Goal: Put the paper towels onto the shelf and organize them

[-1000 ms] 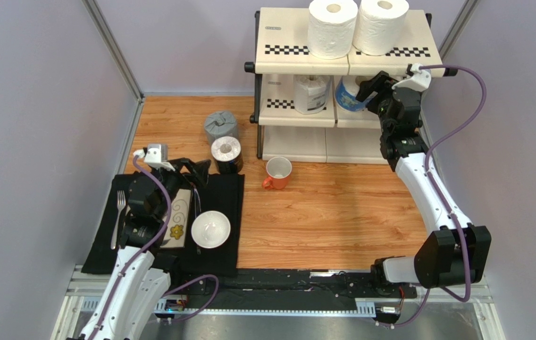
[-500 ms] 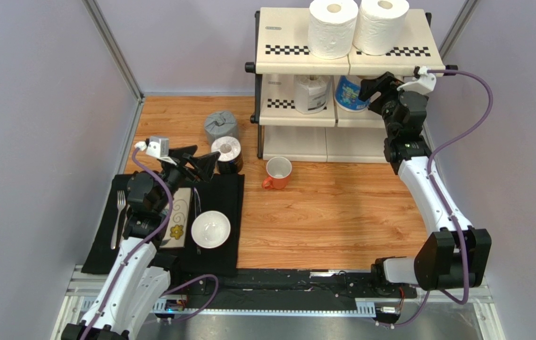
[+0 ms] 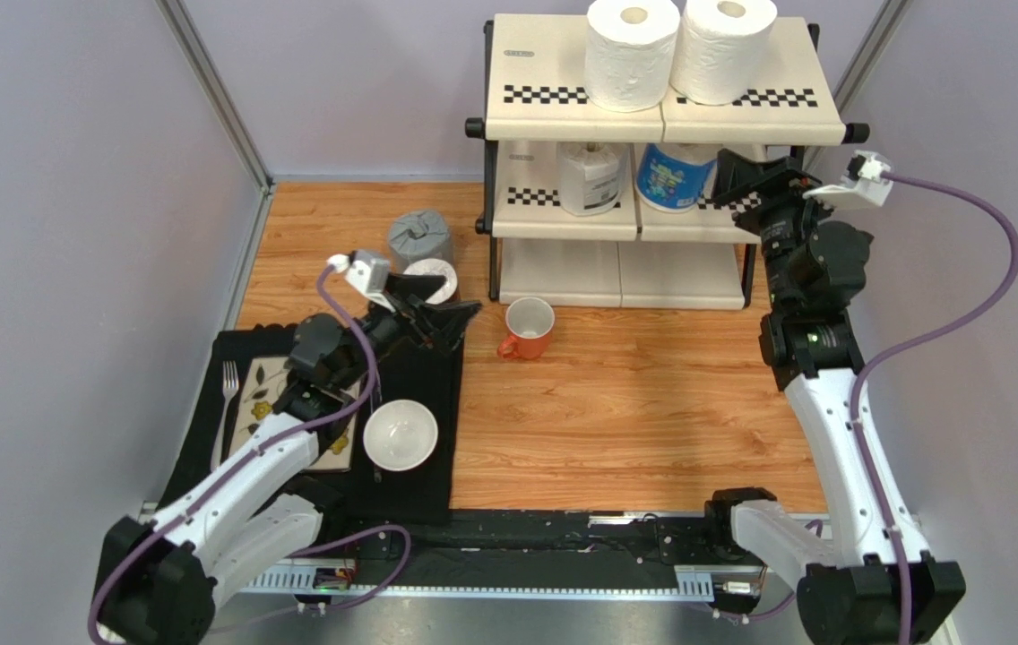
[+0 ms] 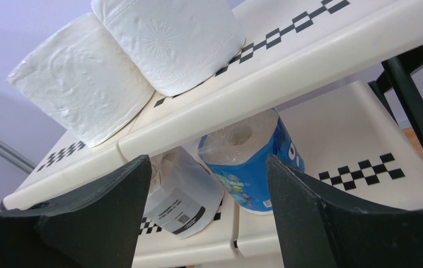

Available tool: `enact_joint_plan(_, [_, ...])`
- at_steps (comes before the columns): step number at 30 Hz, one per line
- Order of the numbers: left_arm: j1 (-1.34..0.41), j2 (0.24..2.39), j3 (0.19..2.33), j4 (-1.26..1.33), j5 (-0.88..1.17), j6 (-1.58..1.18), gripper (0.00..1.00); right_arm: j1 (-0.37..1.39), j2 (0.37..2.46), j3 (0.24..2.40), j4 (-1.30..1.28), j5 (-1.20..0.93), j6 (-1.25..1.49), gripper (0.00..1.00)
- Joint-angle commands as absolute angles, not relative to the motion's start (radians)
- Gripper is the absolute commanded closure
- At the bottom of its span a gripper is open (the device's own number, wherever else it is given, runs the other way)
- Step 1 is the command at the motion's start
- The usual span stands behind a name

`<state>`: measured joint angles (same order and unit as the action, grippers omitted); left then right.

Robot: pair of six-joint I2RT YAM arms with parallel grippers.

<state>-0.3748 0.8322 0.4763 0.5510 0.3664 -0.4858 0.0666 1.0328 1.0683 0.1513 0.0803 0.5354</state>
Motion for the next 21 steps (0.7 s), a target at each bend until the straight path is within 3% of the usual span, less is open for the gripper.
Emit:
enact_joint_plan(1, [-0.576,0.955,0.581,0.669,0.185,-0.347,0.01,0.061,0.918,1.032,0.091,0.133,0.572,0.21])
enact_joint_plan(7, [-0.730,1.196,0.690,0.860,0.002,-0.307,0.01,0.060,0.770,0.991,-0.043,0.342,0.575,0.19])
enact_joint_plan(15, [-0.798,1.558,0.925,1.083,-0.153,-0.311,0.01,0.058,0.698,0.948,-0.103,0.387,0.618,0.20])
enact_joint_plan(21, [-0.799,1.776,1.158,1.088,-0.264,-0.281,0.01,0.058,0.689,0.963,-0.120,0.391,0.606,0.20])
